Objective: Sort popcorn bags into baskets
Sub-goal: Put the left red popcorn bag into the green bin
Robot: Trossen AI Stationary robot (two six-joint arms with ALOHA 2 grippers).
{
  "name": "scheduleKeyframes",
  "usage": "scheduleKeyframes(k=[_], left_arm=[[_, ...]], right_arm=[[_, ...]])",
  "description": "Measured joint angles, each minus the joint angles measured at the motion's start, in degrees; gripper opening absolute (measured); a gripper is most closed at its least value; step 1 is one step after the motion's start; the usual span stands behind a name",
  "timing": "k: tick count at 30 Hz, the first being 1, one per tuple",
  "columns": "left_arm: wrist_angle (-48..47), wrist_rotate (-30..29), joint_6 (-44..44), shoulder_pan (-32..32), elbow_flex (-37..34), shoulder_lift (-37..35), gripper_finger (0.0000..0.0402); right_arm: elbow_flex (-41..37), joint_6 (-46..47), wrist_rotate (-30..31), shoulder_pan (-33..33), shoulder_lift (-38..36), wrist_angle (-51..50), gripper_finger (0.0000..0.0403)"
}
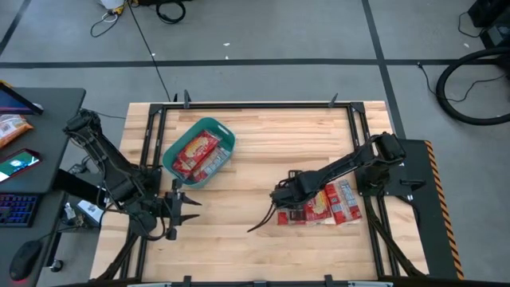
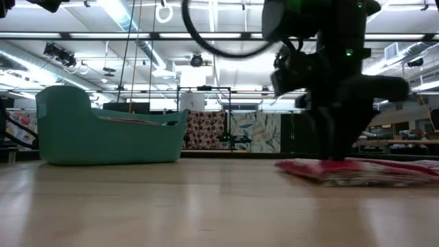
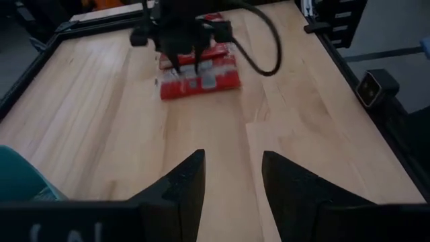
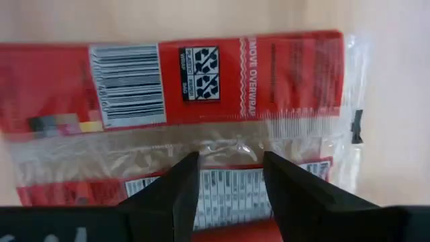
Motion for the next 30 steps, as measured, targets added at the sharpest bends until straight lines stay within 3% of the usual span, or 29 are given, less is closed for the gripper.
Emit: scheduleKeyframes(k=[11, 21, 30], left_arm=[[0.01, -1.12, 0.0, 0.0, 0.0, 0.0, 0.0153], [-0.01, -1.17, 0.02, 0.0, 0.0, 0.0, 0.0153], [0.24, -1.83, 0.09, 0.76, 0.0, 0.0, 0.0153]], right_arm=[[0.02, -18.92, -5.09, -0.11, 0.0, 38.31, 0.017], [3.82, -16.86, -2.93, 0.15, -0.02, 22.9, 0.017], [2.73, -15.03, -0.21, 3.67, -0.02, 17.0, 0.017]])
